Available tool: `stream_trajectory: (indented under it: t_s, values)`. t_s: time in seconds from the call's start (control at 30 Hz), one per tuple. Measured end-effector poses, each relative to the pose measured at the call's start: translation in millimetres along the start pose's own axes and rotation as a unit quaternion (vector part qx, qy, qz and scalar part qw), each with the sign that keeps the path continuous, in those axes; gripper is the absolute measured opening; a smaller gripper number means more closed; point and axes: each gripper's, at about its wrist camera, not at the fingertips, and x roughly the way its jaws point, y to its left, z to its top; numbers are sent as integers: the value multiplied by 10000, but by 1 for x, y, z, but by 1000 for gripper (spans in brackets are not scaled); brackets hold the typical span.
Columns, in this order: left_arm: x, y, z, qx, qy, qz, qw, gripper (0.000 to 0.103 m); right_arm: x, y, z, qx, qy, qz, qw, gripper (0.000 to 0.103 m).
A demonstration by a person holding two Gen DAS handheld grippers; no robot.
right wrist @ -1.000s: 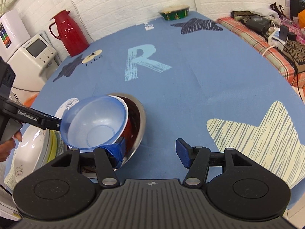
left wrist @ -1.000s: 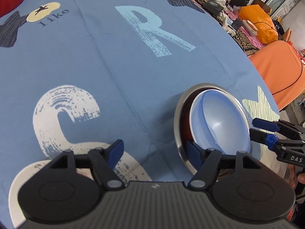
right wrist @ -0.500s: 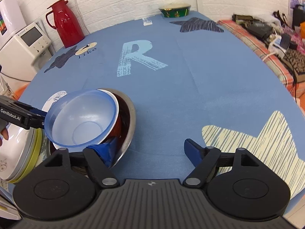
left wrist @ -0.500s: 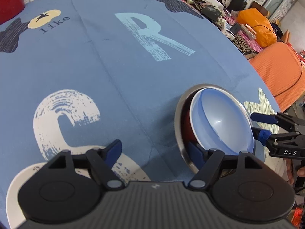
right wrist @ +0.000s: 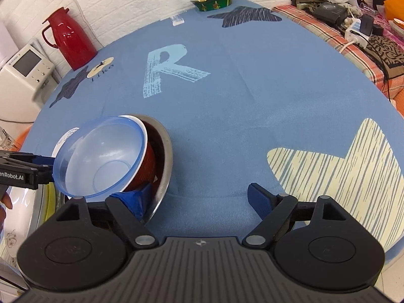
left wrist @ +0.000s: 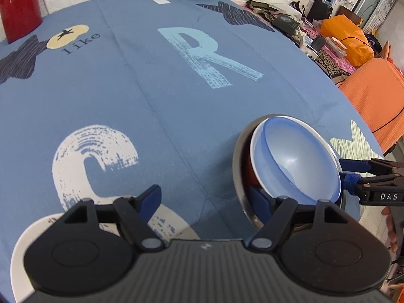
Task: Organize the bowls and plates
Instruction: 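Grasp the steel bowl rim with the right gripper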
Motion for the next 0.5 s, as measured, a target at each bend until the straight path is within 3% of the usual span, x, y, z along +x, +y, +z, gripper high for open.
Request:
stream_trajectory:
  t_s: [0.2,0.3,0.33,0.5]
  values:
    - [1,2,-1,1,-38,-40,10000,80,2,12,10,-378,220,-261,9987,70]
    - [4,-1,-1,102,-18,203,9997,92,9,17,21,-454,660,-441,9958,71]
    - [7,-1,0,112,15,370,9993,101,13,18,23,-493,796,-458,9946,71]
    - [8,9,-4,-4,-90,146,9999,100,22,21,29,-686,1056,-488,9908,72]
